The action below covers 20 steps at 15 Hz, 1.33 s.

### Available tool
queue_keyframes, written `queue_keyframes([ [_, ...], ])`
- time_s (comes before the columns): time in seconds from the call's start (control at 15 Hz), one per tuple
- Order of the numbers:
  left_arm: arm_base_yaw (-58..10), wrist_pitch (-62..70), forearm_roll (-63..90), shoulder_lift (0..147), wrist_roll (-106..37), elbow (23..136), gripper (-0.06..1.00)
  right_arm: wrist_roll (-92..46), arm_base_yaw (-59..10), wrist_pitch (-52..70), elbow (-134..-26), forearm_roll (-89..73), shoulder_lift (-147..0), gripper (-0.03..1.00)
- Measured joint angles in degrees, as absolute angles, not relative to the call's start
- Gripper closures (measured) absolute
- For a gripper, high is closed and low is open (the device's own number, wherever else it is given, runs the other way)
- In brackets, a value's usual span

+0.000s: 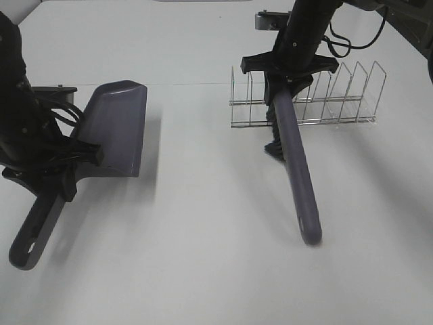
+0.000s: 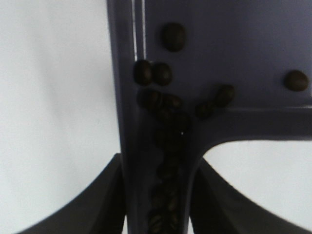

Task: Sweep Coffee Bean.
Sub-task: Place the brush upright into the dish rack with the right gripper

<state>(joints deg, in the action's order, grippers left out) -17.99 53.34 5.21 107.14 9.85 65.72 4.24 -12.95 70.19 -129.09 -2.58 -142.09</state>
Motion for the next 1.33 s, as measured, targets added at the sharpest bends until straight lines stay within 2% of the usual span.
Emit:
queue_keyframes([
  [0.4,-17.99,53.46,5.21,107.14,9.85,65.72,0.61,-0.57,-12.89,70.13,-129.14,-1.55,-140.49,0.62],
  [0.87,-17.99,56.26,5.21,107.14,9.85,65.72,0.61,1.26,-12.89,69.39,-129.32,0.52,-140.43,0.62],
  [1.33,-17.99,56.49,5.21,107.14,9.85,65.72,0.61,2.69,-12.89,58.16,-129.32,0.0,-140.43,0.62],
])
